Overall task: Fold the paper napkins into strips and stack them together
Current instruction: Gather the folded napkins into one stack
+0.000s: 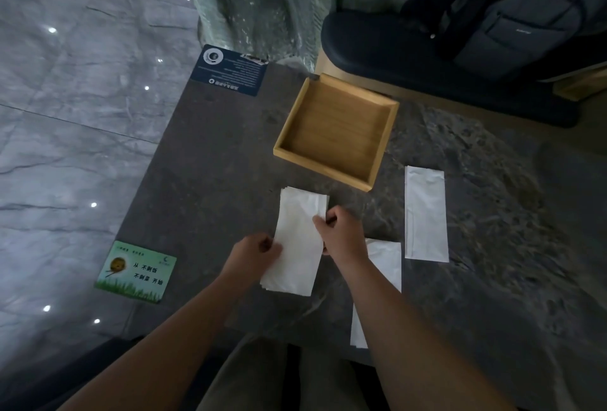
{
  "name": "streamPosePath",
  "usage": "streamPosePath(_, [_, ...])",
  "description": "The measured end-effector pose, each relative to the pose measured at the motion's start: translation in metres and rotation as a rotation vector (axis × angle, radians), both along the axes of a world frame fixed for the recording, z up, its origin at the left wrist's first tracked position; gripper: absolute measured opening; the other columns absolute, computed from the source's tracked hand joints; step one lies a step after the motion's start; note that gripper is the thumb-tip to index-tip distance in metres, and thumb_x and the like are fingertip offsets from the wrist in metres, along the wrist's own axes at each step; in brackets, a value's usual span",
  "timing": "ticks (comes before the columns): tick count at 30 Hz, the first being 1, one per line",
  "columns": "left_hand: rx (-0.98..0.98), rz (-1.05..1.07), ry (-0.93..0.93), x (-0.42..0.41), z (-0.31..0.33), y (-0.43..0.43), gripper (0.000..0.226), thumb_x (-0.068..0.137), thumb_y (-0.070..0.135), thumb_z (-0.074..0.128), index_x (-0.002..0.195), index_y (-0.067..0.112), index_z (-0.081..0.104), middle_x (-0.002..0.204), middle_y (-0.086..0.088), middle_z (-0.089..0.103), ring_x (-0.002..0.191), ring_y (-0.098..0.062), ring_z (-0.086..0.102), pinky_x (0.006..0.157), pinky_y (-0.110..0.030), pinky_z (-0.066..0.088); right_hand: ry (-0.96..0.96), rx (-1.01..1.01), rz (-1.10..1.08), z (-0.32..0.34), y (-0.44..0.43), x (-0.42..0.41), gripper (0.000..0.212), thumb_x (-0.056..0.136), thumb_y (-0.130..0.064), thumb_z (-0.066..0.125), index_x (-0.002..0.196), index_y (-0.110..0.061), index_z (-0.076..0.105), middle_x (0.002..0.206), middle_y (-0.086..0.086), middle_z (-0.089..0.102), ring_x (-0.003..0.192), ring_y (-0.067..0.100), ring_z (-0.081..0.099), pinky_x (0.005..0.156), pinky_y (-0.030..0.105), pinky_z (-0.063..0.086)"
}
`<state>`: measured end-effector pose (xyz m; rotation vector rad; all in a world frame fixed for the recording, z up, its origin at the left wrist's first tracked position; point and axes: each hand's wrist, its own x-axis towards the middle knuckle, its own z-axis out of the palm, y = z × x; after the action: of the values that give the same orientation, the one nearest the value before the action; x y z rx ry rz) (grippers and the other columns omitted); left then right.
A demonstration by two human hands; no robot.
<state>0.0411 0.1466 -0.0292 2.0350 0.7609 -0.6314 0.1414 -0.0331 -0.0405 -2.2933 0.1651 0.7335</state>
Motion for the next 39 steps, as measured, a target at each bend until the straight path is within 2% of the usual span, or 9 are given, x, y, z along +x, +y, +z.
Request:
streamPosePath(5, [-0.023, -0.051, 0.004, 0.001, 0.002, 0.004, 0.019, 0.099, 0.041, 0.063, 0.095, 0.022, 0.061, 0.088, 0.0, 0.068, 0.077, -0.018, 0.07, 0.059, -0.029, 0.058, -0.119, -0.25, 0.106, 0.007, 0.001, 0.0, 0.032, 0.098, -0.06, 0.067, 0.102, -0.03, 0.06, 0.088, -0.011, 0.068, 0.081, 0.011, 0.068, 0.071, 0.032, 0.054])
streamPosePath(9, [0.145, -0.239, -0.018, 0.001, 0.002, 0.011, 0.023, 0.098, 0.047, 0.062, 0.085, 0.03, 0.053, 0.079, 0.005, 0.065, 0.071, -0.015, 0.064, 0.06, -0.03, 0.05, -0.096, -0.17, 0.035, 0.01, -0.003, 0.002, 0.027, 0.099, -0.053, 0.07, 0.104, -0.027, 0.062, 0.092, -0.011, 0.069, 0.085, 0.013, 0.068, 0.077, 0.037, 0.06])
streamPosePath(16, [0.143, -0.14, -0.071, 0.008, 0.002, 0.013, 0.023, 0.092, 0.043, 0.074, 0.098, 0.026, 0.06, 0.085, 0.007, 0.066, 0.074, -0.009, 0.063, 0.06, -0.021, 0.043, -0.067, -0.051, -0.098, 0.013, -0.003, -0.004, 0.016, 0.099, -0.032, 0.074, 0.088, -0.028, 0.062, 0.081, -0.011, 0.067, 0.078, 0.008, 0.066, 0.074, 0.031, 0.057])
streamPosePath(19, [0.162, -0.161, -0.056, 0.012, -0.001, 0.015, 0.02, 0.092, 0.04, 0.075, 0.094, 0.026, 0.061, 0.084, 0.009, 0.064, 0.074, -0.01, 0.062, 0.058, -0.02, 0.041, -0.015, -0.009, -0.143, 0.015, 0.002, -0.005, 0.02, 0.098, -0.026, 0.075, 0.081, -0.024, 0.065, 0.077, -0.004, 0.068, 0.075, 0.018, 0.072, 0.069, 0.031, 0.061])
streamPosePath(22, [0.171, -0.173, -0.046, 0.015, -0.002, 0.016, 0.021, 0.093, 0.038, 0.073, 0.084, 0.026, 0.058, 0.082, 0.007, 0.064, 0.072, -0.009, 0.06, 0.057, -0.022, 0.038, 0.078, 0.089, -0.193, 0.01, 0.007, -0.006, 0.025, 0.096, -0.026, 0.079, 0.079, -0.031, 0.061, 0.079, -0.005, 0.069, 0.079, 0.021, 0.077, 0.078, 0.042, 0.069])
streamPosePath(27, [0.18, -0.176, -0.018, 0.016, -0.002, 0.015, 0.022, 0.092, 0.038, 0.072, 0.082, 0.026, 0.057, 0.079, 0.004, 0.066, 0.069, -0.013, 0.063, 0.056, -0.025, 0.043, 0.261, 0.216, -0.21, 0.01, 0.01, 0.002, 0.017, 0.096, -0.031, 0.08, 0.089, -0.017, 0.074, 0.094, 0.006, 0.078, 0.088, 0.02, 0.077, 0.075, 0.031, 0.064])
streamPosePath(29, [0.171, -0.177, -0.015, 0.015, -0.002, 0.014, 0.022, 0.092, 0.038, 0.073, 0.084, 0.026, 0.056, 0.079, 0.004, 0.066, 0.07, -0.014, 0.064, 0.057, -0.025, 0.045, 0.265, 0.2, -0.133, 0.01, 0.012, 0.004, 0.02, 0.096, -0.034, 0.078, 0.087, -0.016, 0.074, 0.094, 0.008, 0.078, 0.091, 0.025, 0.076, 0.082, 0.037, 0.062])
streamPosePath(34, [0.043, -0.085, -0.04, 0.017, 0.002, 0.011, 0.047, 0.087, 0.048, 0.079, 0.117, 0.023, 0.054, 0.104, 0.008, 0.066, 0.09, -0.012, 0.067, 0.072, -0.025, 0.053, 0.206, 0.203, -0.013, 0.022, 0.007, 0.009, 0.023, 0.101, -0.04, 0.071, 0.099, -0.017, 0.071, 0.1, 0.009, 0.074, 0.097, 0.028, 0.073, 0.09, 0.042, 0.06])
streamPosePath(39, [-0.223, 0.103, -0.095, 0.029, 0.019, -0.01, 0.069, 0.082, 0.045, 0.084, 0.137, 0.02, 0.051, 0.126, 0.01, 0.061, 0.108, -0.012, 0.065, 0.096, -0.036, 0.058, 0.29, 0.425, -0.118, 0.05, -0.019, 0.012, 0.018, 0.105, -0.034, 0.068, 0.118, -0.022, 0.067, 0.116, -0.003, 0.074, 0.111, 0.021, 0.074, 0.08, 0.028, 0.062])
